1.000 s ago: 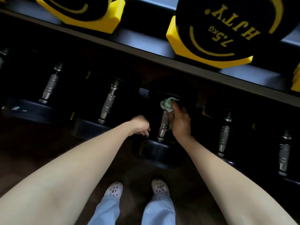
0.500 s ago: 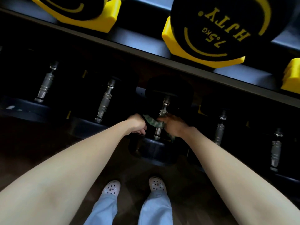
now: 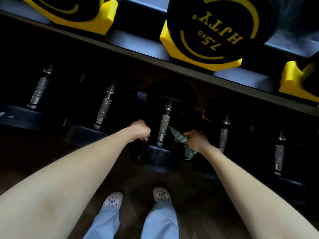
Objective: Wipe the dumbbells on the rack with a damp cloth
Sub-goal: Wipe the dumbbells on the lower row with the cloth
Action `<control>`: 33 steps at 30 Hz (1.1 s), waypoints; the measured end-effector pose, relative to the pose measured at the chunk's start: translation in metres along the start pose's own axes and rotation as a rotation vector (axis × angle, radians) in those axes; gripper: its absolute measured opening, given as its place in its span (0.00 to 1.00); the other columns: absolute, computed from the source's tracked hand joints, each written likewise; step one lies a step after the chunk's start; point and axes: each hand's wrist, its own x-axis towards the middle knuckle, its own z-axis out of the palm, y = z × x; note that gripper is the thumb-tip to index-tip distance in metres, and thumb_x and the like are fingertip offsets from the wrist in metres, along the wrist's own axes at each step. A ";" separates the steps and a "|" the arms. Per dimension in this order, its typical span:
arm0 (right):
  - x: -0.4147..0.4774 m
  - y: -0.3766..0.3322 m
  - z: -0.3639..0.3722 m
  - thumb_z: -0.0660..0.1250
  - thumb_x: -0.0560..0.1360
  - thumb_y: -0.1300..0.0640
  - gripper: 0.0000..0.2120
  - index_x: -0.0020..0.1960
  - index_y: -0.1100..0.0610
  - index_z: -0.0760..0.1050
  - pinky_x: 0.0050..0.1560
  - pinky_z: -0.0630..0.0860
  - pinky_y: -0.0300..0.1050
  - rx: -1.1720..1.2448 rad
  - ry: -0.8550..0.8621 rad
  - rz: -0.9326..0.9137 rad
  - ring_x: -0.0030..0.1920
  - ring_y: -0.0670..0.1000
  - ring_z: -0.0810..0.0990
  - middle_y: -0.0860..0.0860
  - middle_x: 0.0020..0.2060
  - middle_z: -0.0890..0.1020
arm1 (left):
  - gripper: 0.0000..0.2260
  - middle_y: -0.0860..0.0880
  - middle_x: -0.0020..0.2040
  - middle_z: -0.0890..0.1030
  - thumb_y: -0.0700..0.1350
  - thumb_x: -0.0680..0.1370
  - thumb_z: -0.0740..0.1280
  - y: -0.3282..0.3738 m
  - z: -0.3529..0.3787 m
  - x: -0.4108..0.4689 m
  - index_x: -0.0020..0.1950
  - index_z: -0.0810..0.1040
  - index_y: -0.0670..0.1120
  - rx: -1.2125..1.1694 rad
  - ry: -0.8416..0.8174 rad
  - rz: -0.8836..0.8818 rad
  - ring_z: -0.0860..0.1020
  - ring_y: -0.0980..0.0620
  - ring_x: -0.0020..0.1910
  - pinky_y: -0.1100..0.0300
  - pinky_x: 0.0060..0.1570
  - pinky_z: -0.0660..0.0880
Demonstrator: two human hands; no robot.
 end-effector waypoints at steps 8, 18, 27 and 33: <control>0.035 -0.030 0.008 0.51 0.80 0.66 0.26 0.77 0.58 0.51 0.70 0.59 0.50 0.305 0.094 0.133 0.73 0.61 0.60 0.60 0.74 0.59 | 0.13 0.46 0.34 0.79 0.36 0.78 0.53 -0.004 0.000 0.013 0.38 0.73 0.42 0.029 -0.020 -0.010 0.74 0.55 0.31 0.66 0.31 0.68; 0.013 -0.046 -0.004 0.50 0.79 0.69 0.26 0.76 0.56 0.57 0.66 0.66 0.46 -0.062 -0.186 -0.076 0.72 0.59 0.62 0.57 0.74 0.60 | 0.12 0.41 0.41 0.82 0.37 0.77 0.56 -0.006 0.002 0.009 0.53 0.77 0.35 -0.040 0.044 -0.009 0.76 0.53 0.33 0.65 0.32 0.70; -0.016 -0.075 -0.024 0.51 0.78 0.69 0.25 0.72 0.54 0.66 0.63 0.64 0.39 -0.092 -0.307 -0.243 0.70 0.54 0.66 0.54 0.72 0.66 | 0.12 0.40 0.42 0.80 0.36 0.76 0.60 -0.008 -0.002 -0.006 0.56 0.77 0.35 -0.139 0.076 0.000 0.74 0.51 0.34 0.64 0.31 0.69; -0.034 -0.064 -0.037 0.54 0.75 0.75 0.23 0.66 0.60 0.70 0.43 0.78 0.38 1.291 -0.168 -0.109 0.43 0.49 0.80 0.55 0.49 0.81 | 0.13 0.40 0.44 0.80 0.37 0.77 0.58 -0.019 -0.016 -0.013 0.59 0.75 0.37 -0.210 0.162 0.000 0.75 0.51 0.32 0.65 0.26 0.70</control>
